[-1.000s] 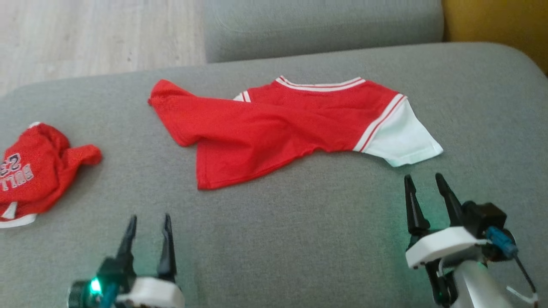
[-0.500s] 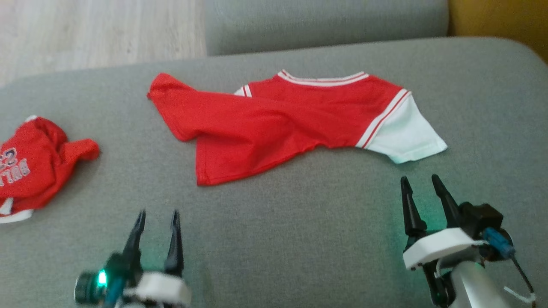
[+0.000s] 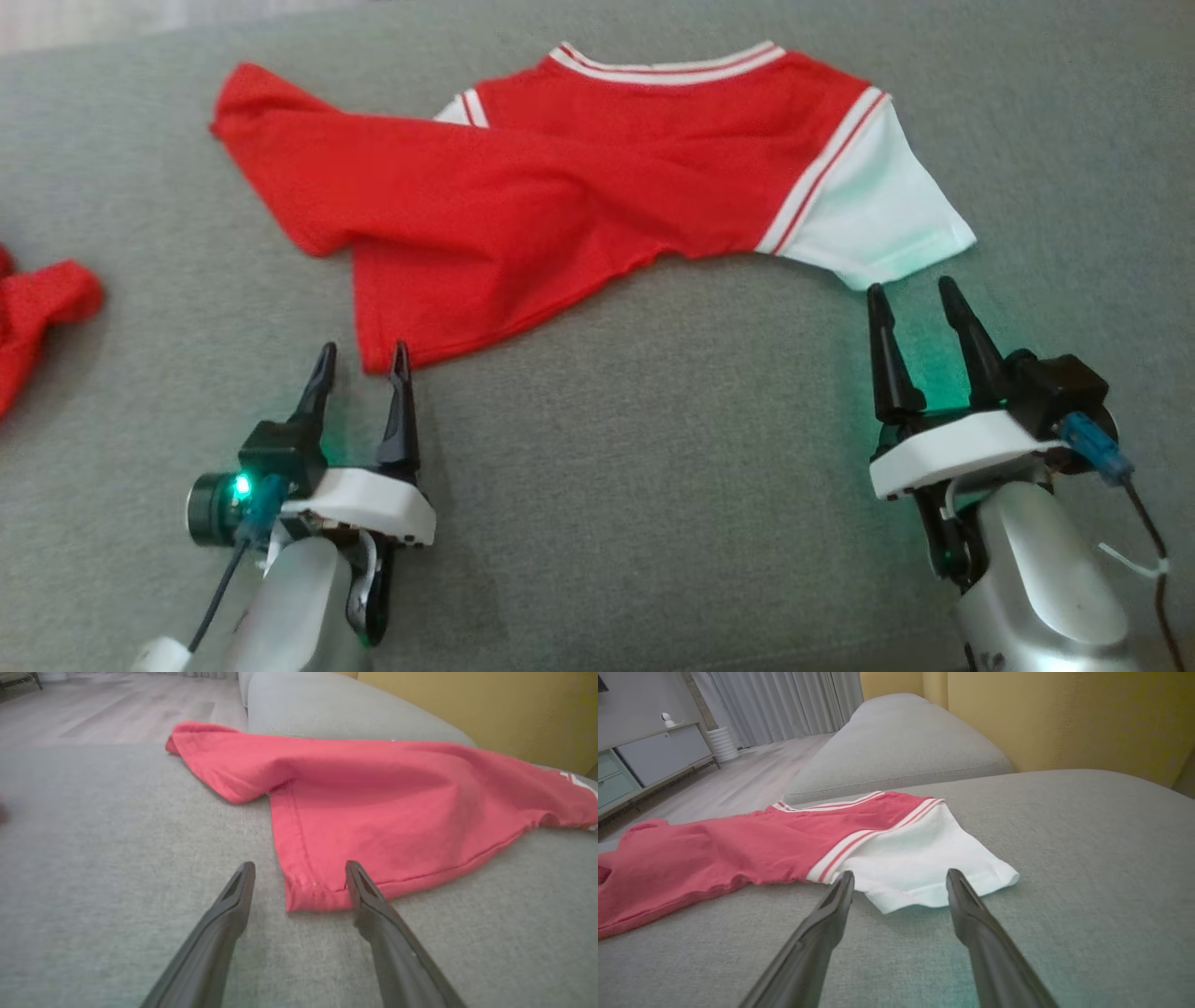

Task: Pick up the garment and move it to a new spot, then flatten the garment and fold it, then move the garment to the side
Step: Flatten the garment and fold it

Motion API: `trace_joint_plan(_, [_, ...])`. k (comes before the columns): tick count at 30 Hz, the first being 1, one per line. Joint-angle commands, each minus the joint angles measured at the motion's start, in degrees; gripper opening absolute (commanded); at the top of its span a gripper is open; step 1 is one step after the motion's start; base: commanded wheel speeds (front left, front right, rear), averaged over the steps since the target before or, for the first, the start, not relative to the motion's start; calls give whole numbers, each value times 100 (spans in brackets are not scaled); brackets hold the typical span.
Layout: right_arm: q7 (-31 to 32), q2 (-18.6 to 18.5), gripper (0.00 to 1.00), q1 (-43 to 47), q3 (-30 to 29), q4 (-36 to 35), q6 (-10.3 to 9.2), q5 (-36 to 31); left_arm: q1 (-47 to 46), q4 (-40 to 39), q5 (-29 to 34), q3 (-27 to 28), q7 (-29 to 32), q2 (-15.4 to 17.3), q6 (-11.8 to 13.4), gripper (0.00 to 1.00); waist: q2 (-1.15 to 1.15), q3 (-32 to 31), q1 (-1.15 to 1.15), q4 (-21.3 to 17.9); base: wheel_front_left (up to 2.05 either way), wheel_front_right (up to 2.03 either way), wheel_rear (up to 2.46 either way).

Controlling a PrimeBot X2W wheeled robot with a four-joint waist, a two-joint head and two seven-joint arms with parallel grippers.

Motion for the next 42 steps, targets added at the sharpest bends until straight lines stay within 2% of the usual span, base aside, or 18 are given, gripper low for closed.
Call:
trace_joint_plan(1, [-23,-9,100,-129,79,-183,-4,35,-205,19,-76,149,-29,34,2,100,0,192,-2,-153,0,0,0])
trace_joint_plan(8, [-23,-9,100,-209,-200,-163,-4,-40,-353,666,-449,-243,-29,34,-161,100,0,275,-2,-122,0,0,0])
trace_joint_plan(9, [-23,-9,100,-242,-261,-148,-4,-67,-392,745,-484,-303,-29,34,-165,53,0,287,-2,-103,0,0,0])
trace_joint_plan(10, [-23,-9,100,-284,-330,-127,-4,-91,-430,800,-524,-348,-29,34,-166,33,0,296,-2,-86,0,0,0])
trace_joint_plan(11, [-23,-9,100,-337,-408,-96,-4,-124,-464,840,-556,-393,-29,34,-173,0,0,310,-2,-70,0,0,0])
trace_joint_plan(15, [-23,-10,100,-630,-669,66,-4,-303,-567,926,-626,-553,-29,34,-207,0,0,375,-2,-3,0,0,0])
trace_joint_plan(19, [-23,-47,100,-927,-924,410,-4,-460,-610,734,-600,-525,-29,34,-127,0,0,431,-2,79,0,0,0])
trace_joint_plan(25, [-23,-159,100,-1327,-1179,1122,-4,-658,-537,514,-517,-532,-29,34,-125,0,0,524,-2,223,0,0,0])
trace_joint_plan(30, [-23,-195,100,-1665,-1735,1877,-4,-945,-494,395,-483,-546,-29,34,-157,0,0,623,-2,296,0,0,0])
trace_joint_plan(35, [-23,-160,100,-1913,-1789,2585,-4,-1092,-467,376,-435,-545,-29,34,-162,0,0,644,-2,345,0,0,0])
trace_joint_plan(36, [-23,-152,54,-1947,-1796,2663,-4,-1056,-460,379,-432,-544,-29,34,-165,0,0,635,-2,352,0,0,0])
trace_joint_plan(37, [-23,-149,17,-1969,-1784,2749,-4,-1022,-451,385,-430,-541,-29,34,-169,0,0,620,-2,357,0,0,0])
trace_joint_plan(38, [-23,-144,0,-1991,-1766,2828,-4,-963,-439,393,-428,-534,-29,34,-174,0,0,599,-2,360,0,0,0])
trace_joint_plan(42, [-23,-148,0,-2005,-1612,3045,-4,-698,-362,399,-407,-458,-29,34,-167,0,0,461,-2,374,0,0,0])
